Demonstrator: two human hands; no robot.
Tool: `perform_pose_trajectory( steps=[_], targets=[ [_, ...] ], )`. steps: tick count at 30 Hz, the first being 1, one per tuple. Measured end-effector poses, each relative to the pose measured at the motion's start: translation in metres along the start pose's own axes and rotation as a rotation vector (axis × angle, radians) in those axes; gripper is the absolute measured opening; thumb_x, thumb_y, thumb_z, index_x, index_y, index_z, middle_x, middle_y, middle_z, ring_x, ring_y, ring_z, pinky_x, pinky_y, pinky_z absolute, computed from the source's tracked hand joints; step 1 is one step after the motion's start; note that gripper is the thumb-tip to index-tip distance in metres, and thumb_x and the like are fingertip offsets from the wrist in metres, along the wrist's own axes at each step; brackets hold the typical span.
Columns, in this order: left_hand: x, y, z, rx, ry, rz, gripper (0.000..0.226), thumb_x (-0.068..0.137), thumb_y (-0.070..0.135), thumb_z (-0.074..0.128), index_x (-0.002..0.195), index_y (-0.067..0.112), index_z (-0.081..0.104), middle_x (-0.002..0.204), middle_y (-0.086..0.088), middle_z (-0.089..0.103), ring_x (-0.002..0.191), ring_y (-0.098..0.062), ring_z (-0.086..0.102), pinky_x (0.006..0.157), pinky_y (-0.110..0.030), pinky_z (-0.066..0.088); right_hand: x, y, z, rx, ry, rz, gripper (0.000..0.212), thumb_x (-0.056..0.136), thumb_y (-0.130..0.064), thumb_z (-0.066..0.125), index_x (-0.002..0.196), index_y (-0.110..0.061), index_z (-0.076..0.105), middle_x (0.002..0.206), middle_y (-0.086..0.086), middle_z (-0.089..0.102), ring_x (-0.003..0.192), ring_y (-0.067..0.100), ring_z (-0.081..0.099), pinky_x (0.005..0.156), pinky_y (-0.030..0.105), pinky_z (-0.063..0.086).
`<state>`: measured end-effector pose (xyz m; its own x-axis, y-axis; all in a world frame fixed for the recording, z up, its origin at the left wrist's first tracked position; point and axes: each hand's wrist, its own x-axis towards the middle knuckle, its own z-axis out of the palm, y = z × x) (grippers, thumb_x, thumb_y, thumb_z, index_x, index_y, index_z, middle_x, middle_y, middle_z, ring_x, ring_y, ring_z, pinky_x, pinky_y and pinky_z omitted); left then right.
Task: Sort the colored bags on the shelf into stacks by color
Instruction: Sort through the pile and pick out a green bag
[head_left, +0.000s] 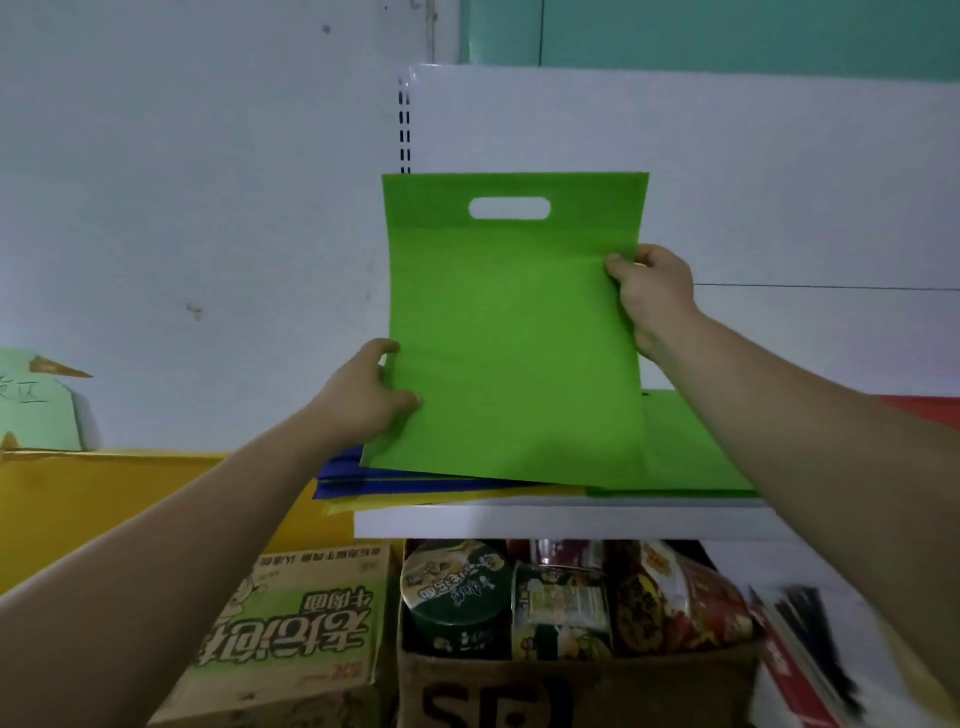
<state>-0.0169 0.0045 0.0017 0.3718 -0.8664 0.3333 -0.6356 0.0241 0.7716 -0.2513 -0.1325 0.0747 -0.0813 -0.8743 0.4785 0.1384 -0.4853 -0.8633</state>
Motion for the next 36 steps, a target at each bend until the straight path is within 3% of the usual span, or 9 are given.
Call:
perform_pose_trajectory(
  steps=[2, 5, 10, 13, 17, 21, 26, 32, 36],
  targets=[
    [-0.003, 0.007, 0.001, -0.069, 0.039, 0.043, 0.063, 0.083, 0.001, 0.065, 0.138, 0.016, 0.037, 0.090, -0.001, 0.055, 0.083, -0.026, 0.059, 0.074, -0.034, 0.050, -0.002, -0.006, -0.010, -0.014, 0.052, -0.019, 0.012, 0.089, -0.008, 0.061, 0.100, -0.012, 0.063, 0.092, 0.004, 0.067, 0.073, 0.012, 0.064, 0.064, 0.025, 0.057],
    [-0.007, 0.016, 0.009, -0.119, 0.097, 0.095, 0.061, 0.083, -0.004, 0.062, 0.137, 0.016, 0.040, 0.093, -0.001, 0.054, 0.079, -0.018, 0.054, 0.071, -0.029, 0.044, -0.004, -0.008, -0.027, -0.116, 0.108, -0.058, 0.017, 0.087, -0.009, 0.060, 0.102, -0.016, 0.060, 0.105, 0.009, 0.068, 0.082, 0.018, 0.066, 0.077, 0.035, 0.057],
    [-0.016, 0.039, 0.030, -0.040, 0.151, 0.234, 0.060, 0.082, -0.007, 0.057, 0.137, 0.012, 0.042, 0.099, 0.001, 0.049, 0.081, -0.015, 0.050, 0.068, -0.019, 0.036, -0.015, 0.001, -0.058, -0.297, -0.155, 0.087, 0.064, 0.086, 0.001, 0.059, 0.139, -0.026, 0.034, 0.110, 0.005, 0.060, 0.093, 0.024, 0.064, 0.074, 0.036, 0.055],
    [-0.020, 0.054, 0.048, 0.016, 0.130, 0.243, 0.060, 0.084, -0.005, 0.059, 0.140, 0.009, 0.039, 0.107, -0.003, 0.048, 0.090, -0.018, 0.049, 0.071, -0.013, 0.031, -0.007, 0.003, -0.079, -0.302, -0.053, 0.023, 0.059, 0.084, 0.003, 0.057, 0.134, -0.024, 0.041, 0.109, 0.008, 0.062, 0.091, 0.025, 0.065, 0.071, 0.035, 0.056],
    [-0.016, 0.073, 0.077, 0.052, 0.124, 0.202, 0.064, 0.085, 0.003, 0.063, 0.143, 0.011, 0.035, 0.133, -0.014, 0.048, 0.116, -0.028, 0.050, 0.089, -0.028, 0.038, 0.017, 0.004, -0.115, -0.275, -0.024, -0.022, 0.053, 0.086, -0.001, 0.059, 0.132, -0.022, 0.043, 0.113, 0.007, 0.062, 0.093, 0.023, 0.064, 0.078, 0.036, 0.055],
    [-0.009, 0.097, 0.113, 0.062, 0.122, 0.167, 0.065, 0.085, 0.005, 0.064, 0.143, 0.013, 0.036, 0.130, -0.015, 0.049, 0.104, -0.024, 0.052, 0.089, -0.031, 0.042, 0.044, 0.009, -0.150, -0.313, -0.033, -0.060, 0.052, 0.088, -0.004, 0.058, 0.134, -0.021, 0.042, 0.114, 0.004, 0.058, 0.093, 0.022, 0.063, 0.078, 0.035, 0.054],
    [0.000, 0.119, 0.159, 0.143, 0.110, 0.135, 0.064, 0.083, 0.008, 0.067, 0.141, 0.011, 0.040, 0.133, -0.018, 0.048, 0.114, -0.031, 0.053, 0.099, -0.041, 0.044, 0.078, 0.034, -0.189, -0.323, -0.070, -0.039, 0.052, 0.088, -0.005, 0.057, 0.134, -0.022, 0.040, 0.117, 0.008, 0.060, 0.095, 0.024, 0.063, 0.082, 0.039, 0.055],
    [-0.004, 0.122, 0.178, 0.338, 0.084, 0.060, 0.060, 0.087, 0.011, 0.064, 0.141, 0.011, 0.040, 0.139, -0.015, 0.044, 0.120, -0.028, 0.049, 0.099, -0.031, 0.037, 0.093, 0.071, -0.194, -0.373, -0.134, 0.035, 0.057, 0.086, -0.006, 0.059, 0.137, -0.021, 0.038, 0.113, 0.003, 0.055, 0.097, 0.024, 0.060, 0.085, 0.039, 0.053],
    [-0.005, 0.115, 0.174, 0.560, 0.006, 0.041, 0.056, 0.087, 0.013, 0.061, 0.139, 0.012, 0.042, 0.140, -0.015, 0.042, 0.122, -0.029, 0.047, 0.098, -0.030, 0.035, 0.090, 0.091, -0.187, -0.485, -0.204, 0.161, 0.073, 0.088, -0.009, 0.060, 0.147, -0.019, 0.019, 0.121, 0.010, 0.049, 0.100, 0.028, 0.056, 0.087, 0.040, 0.051]
  ],
)
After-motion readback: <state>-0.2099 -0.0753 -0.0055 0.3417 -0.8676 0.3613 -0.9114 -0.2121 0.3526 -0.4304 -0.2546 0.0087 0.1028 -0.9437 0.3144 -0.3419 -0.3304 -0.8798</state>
